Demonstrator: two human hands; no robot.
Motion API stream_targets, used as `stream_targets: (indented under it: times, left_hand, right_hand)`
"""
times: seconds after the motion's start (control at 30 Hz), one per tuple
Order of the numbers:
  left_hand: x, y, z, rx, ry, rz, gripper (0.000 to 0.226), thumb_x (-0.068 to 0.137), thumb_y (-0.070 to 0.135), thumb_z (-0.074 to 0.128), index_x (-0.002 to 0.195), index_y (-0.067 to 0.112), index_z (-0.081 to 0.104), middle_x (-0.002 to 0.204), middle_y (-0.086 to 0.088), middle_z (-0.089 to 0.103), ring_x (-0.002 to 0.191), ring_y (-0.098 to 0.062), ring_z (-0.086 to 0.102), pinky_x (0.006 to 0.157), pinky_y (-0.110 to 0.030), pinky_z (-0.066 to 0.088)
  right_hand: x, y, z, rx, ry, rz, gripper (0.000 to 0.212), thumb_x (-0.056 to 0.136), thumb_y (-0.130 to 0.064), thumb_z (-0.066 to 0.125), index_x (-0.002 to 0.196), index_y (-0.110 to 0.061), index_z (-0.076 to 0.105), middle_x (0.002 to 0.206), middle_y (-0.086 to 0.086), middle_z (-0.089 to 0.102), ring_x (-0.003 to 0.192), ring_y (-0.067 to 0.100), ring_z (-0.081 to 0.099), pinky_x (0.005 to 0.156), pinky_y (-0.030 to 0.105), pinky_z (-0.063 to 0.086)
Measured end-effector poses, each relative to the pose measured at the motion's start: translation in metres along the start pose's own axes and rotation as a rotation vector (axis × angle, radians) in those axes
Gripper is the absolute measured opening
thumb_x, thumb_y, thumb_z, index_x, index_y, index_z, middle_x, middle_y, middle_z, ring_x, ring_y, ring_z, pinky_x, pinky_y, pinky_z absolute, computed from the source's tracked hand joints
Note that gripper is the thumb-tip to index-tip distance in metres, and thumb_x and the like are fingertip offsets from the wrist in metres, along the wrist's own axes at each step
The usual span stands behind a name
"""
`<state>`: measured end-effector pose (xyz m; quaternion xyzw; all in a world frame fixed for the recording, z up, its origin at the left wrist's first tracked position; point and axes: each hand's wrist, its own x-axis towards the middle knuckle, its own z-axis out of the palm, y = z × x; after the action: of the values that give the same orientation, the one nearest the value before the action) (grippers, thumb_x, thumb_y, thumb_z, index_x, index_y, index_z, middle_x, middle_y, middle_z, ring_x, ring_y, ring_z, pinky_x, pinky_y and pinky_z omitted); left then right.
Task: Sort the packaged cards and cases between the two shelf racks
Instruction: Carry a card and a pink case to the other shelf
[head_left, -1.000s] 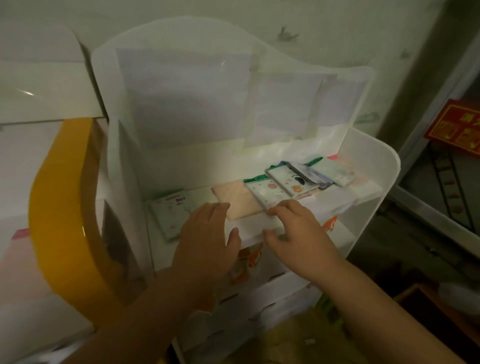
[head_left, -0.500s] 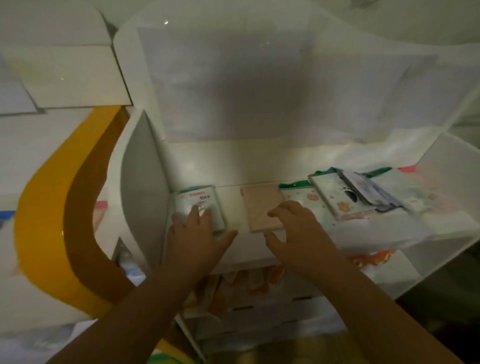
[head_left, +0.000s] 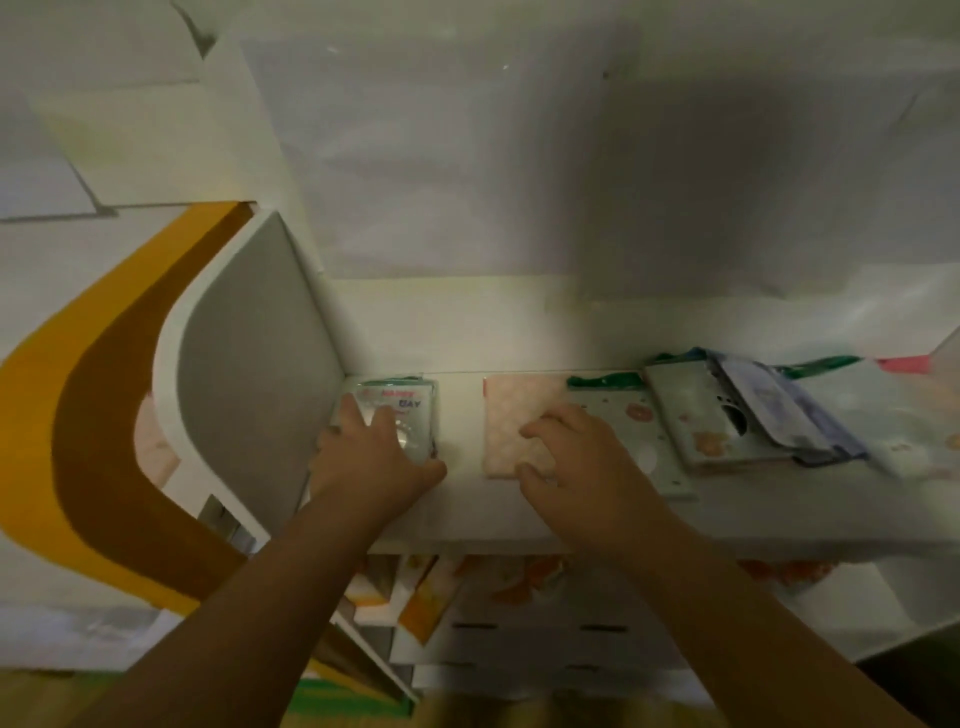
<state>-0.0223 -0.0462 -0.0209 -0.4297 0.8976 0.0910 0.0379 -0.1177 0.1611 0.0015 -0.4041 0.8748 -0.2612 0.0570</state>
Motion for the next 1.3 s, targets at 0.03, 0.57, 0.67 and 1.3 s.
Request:
stream_targets:
  times: [0.03,0.57,0.67,1.3]
  left_hand:
    - [-0.003,0.001,-0.001,0.012,-0.001,-0.006,0.091,0.055,0.079,0.052,0.130,0.028,0.044,0.152,-0.013,0.020,0.125,-0.042,0.039,0.100,-0.048,0.041]
    - [-0.032,-0.012,-0.012,-0.311,0.019,0.013,0.066,0.073,0.063,0.069,0.127,0.033,0.048,0.123,-0.003,0.053,0.095,-0.018,0.059,0.080,-0.035,0.056]
    - [-0.038,-0.012,-0.015,-0.462,0.103,0.040,0.045,0.083,0.043,0.070,0.124,0.031,0.056,0.124,0.004,0.059,0.091,-0.013,0.061,0.072,-0.032,0.057]
    - [-0.052,0.007,-0.038,-0.807,0.240,0.125,0.022,0.087,0.032,0.069,0.104,0.039,0.056,0.110,0.017,0.057,0.094,-0.012,0.063,0.072,-0.037,0.059]
  right_hand:
    - [0.001,0.002,-0.002,0.000,-0.008,-0.007,0.041,0.091,-0.037,0.053,0.129,-0.024,0.057,0.131,-0.005,0.048,0.121,0.016,0.045,0.105,0.036,0.041]
    - [0.016,0.016,0.001,-0.189,-0.125,-0.014,0.048,0.090,-0.045,0.047,0.134,-0.025,0.048,0.133,0.000,0.046,0.122,0.023,0.042,0.104,0.040,0.039]
    - [0.019,0.018,0.008,-0.346,-0.086,-0.007,0.046,0.090,-0.048,0.043,0.128,-0.022,0.047,0.131,0.004,0.049,0.120,0.026,0.043,0.107,0.042,0.034]
    - [0.041,-0.013,0.057,-0.082,-0.174,0.242,0.095,0.081,-0.070,0.053,0.147,-0.008,0.024,0.161,0.019,-0.002,0.148,0.040,0.001,0.121,0.052,0.013]
